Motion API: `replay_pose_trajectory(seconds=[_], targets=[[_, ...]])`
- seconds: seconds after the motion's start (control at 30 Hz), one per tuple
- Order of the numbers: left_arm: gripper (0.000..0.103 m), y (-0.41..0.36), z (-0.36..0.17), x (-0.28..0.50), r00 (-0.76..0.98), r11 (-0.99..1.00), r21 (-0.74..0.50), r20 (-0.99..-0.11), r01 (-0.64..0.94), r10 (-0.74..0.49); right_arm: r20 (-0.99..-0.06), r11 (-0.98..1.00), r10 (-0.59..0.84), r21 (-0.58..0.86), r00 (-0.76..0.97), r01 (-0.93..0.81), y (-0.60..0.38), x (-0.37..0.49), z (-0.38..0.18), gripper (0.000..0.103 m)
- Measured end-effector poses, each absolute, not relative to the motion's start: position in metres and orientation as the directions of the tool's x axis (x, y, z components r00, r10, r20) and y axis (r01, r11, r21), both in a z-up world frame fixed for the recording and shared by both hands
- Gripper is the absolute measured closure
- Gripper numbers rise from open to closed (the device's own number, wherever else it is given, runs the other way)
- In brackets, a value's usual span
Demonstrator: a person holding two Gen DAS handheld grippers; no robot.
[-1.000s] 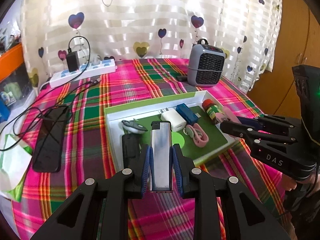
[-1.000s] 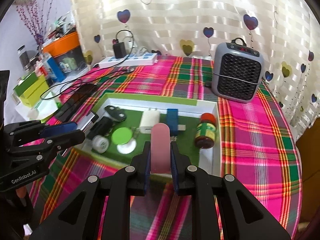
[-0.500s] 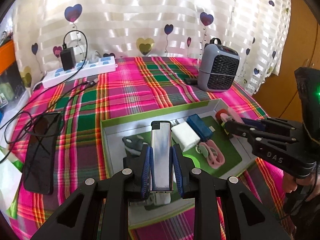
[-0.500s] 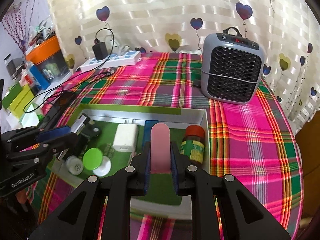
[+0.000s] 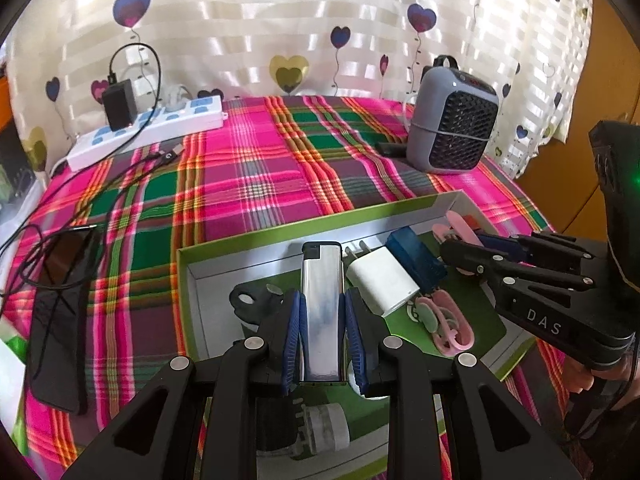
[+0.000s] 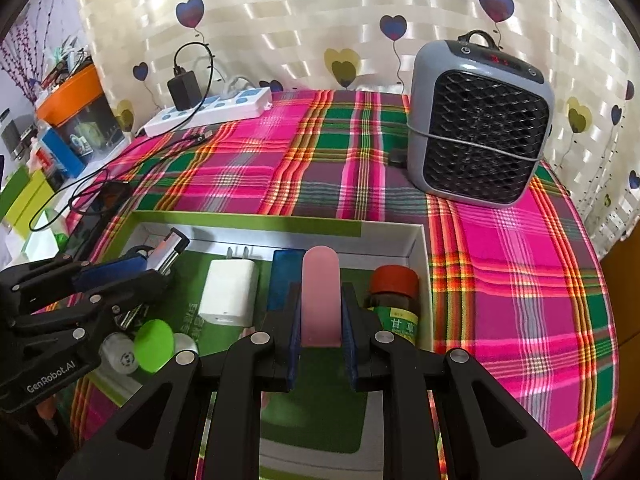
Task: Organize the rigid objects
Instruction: 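Lower the silver lighter and pink block into the tray with both grippers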
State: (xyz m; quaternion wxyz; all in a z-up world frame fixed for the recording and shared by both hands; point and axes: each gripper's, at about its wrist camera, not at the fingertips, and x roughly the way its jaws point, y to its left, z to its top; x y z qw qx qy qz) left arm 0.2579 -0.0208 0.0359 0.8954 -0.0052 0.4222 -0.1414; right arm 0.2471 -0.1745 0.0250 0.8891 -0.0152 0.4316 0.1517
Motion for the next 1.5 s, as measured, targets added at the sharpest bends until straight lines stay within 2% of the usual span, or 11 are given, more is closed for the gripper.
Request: replay_pose_trajectory(seconds=[1.03,1.2,1.37,1.43,1.5], targets=[[0.081,-0.023,0.018,0.269,0.56,0.964,-0.13,-0.793,0.23,-0.241,-0.767,0.951,0.284,0.151,0.575,-0.268,-0.176,0.256,0.02,0.084],[0.079,-0.023,0.018,0.268,0.562,0.965,-0.131,-0.792,0.226,-0.239,-0.768,0.953,0.278,0.147,0.577,-0.265,-0.176,0.256,0.02,0.082],[0.073,-0.023,0.021,0.262,0.575,0.967,-0.128,-0.784,0.219,-0.235,-0.762,0.95,0.288,0.152,0.579,-0.273,-0.173,0.252,0.021,0.068],[0.068,-0.021,0.023,0.259,0.584,0.971,-0.125,-0.781,0.204,-0.223,-0.761,0.951,0.284,0.146,0.583,-0.272,-0.173,0.25,0.022,0.067],[0.068,-0.019,0.024,0.255,0.587,0.972,-0.13,-0.779,0.196,-0.222,-0.758,0.951,0.287,0.149,0.586,-0.272,-0.172,0.248,0.023,0.067]])
